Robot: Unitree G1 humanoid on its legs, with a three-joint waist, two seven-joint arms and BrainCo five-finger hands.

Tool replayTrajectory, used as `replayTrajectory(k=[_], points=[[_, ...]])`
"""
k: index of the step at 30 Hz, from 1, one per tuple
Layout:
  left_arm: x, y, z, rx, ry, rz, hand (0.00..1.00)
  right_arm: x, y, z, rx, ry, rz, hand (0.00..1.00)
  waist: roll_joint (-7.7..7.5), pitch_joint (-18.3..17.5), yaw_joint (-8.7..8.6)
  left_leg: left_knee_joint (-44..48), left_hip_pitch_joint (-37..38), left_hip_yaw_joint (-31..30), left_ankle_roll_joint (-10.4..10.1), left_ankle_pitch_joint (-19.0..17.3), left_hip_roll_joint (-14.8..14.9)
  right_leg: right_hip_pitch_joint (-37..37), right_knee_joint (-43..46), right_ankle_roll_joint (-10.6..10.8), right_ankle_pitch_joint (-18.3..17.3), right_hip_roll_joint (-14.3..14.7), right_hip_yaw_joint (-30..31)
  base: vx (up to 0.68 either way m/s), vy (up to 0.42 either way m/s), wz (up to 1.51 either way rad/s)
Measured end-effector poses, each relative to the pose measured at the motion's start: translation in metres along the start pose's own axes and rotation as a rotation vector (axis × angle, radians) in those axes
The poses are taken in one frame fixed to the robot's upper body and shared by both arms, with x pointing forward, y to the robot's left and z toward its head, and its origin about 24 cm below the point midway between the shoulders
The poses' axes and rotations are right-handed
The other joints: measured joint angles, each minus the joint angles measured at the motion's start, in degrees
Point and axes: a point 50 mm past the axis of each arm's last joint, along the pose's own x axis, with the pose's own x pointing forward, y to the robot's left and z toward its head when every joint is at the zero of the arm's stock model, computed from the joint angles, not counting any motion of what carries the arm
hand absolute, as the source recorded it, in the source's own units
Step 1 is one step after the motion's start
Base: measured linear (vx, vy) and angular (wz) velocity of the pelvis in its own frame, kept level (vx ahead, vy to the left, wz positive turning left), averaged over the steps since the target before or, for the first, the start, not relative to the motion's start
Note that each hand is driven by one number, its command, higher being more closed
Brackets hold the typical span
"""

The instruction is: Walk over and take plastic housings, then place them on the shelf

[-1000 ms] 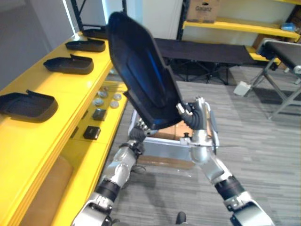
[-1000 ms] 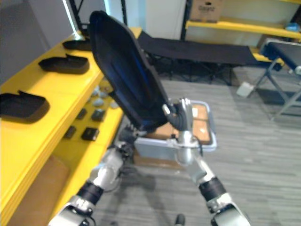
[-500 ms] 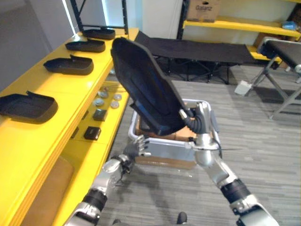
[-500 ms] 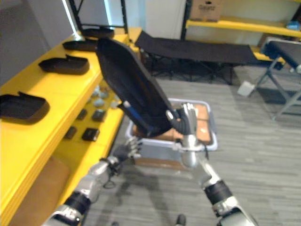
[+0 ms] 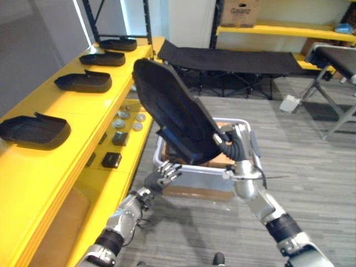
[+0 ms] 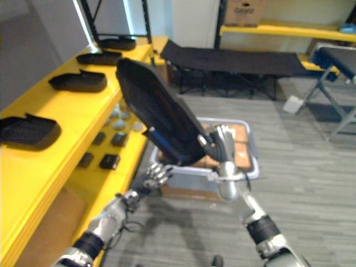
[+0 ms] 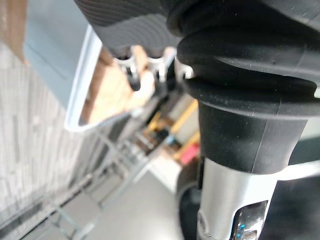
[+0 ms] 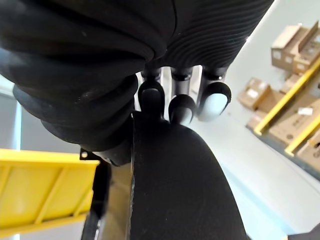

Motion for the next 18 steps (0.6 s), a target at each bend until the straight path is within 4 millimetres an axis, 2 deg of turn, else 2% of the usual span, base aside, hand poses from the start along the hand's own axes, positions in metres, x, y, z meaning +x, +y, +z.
replayTrajectory(k=[5, 10, 18], points=[[0.002, -0.004, 0.006, -0.036, -0.072, 0.042, 0.0, -0.01, 0.005, -0.003, 0.003, 0.031, 0.041, 1.0, -0.01, -0.01, -0.01, -0.14, -0.01, -0.39, -0.04, 0.03, 0.11, 0.27, 0.0, 0.15, -0.08, 0.01, -0.82, 0.0, 0.004, 0.04], [0.006, -0.007, 0.01, 0.002, -0.086, 0.099, 0.0, -0.016, 0.016, -0.002, 0.031, 0.059, 0.069, 1.0, -0.32, -0.31, 0.05, -0.21, 0.0, -0.6, -0.05, 0.03, 0.16, 0.41, 0.0, 0.17, -0.08, 0.05, -1.05, 0.0, 0.006, 0.02], [0.012, -0.014, 0.015, -0.022, -0.137, 0.139, 0.0, -0.03, 0.034, 0.007, 0.082, 0.07, 0.144, 1.0, -0.58, -1.48, 0.07, -0.16, 0.0, -0.82, -0.05, 0.02, 0.16, 0.56, -0.01, 0.0, -0.26, 0.05, -1.21, 0.0, 0.002, 0.0]])
